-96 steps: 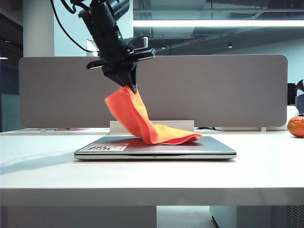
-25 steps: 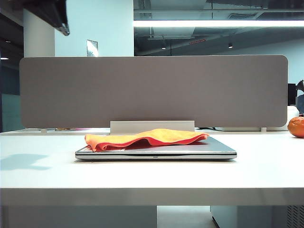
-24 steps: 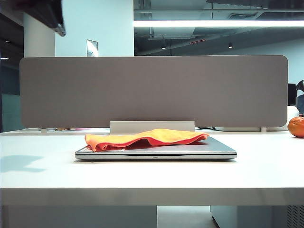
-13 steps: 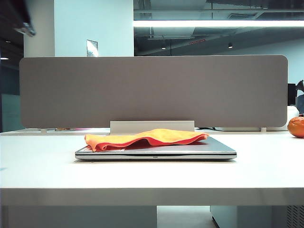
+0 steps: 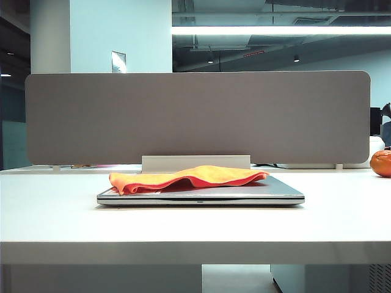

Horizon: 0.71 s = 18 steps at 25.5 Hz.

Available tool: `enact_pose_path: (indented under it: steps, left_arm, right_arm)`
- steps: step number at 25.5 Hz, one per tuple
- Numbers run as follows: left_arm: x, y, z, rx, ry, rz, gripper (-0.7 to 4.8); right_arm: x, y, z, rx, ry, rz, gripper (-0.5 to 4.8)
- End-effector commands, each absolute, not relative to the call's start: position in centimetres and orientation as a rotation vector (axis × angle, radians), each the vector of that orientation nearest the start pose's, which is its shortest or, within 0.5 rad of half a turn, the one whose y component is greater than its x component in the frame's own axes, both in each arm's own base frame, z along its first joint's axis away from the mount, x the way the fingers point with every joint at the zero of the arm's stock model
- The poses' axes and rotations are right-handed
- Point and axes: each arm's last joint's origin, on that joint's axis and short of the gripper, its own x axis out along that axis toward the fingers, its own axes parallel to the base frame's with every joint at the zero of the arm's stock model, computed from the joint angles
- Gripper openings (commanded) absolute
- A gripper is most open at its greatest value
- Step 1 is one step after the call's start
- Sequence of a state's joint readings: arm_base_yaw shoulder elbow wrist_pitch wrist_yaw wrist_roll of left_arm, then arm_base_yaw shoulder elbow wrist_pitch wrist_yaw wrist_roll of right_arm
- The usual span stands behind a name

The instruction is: Pick up the orange rag and put it over the laptop.

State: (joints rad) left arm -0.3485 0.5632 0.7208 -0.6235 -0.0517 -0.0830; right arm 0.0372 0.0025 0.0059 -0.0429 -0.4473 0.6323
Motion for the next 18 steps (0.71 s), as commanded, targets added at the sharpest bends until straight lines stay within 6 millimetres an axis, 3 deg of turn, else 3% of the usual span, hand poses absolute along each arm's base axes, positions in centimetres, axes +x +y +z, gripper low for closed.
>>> enact_pose_path:
  steps: [1,8,12,18]
  left_arm:
    - [10.7,-3.7,30.1,0.006,0.444,-0.276,-0.06]
    - [10.9,-3.8,30.5,0.003,0.398,-0.268,-0.06]
    - [11.4,-3.6,30.5,0.004,0.326,-0.169,-0.06]
    - [12.0,-2.1,28.7,-0.060,0.181,-0.070,-0.06]
  right_arm:
    - [9.4,1.6,16.2,0.620,0.177,0.459,-0.05]
    - [9.4,1.6,16.2,0.620,0.177,0.459,-0.05]
    - [9.4,1.6,16.2,0.620,0.177,0.459,-0.05]
    - [9.4,1.6,16.2,0.620,0.177,0.459,-0.05]
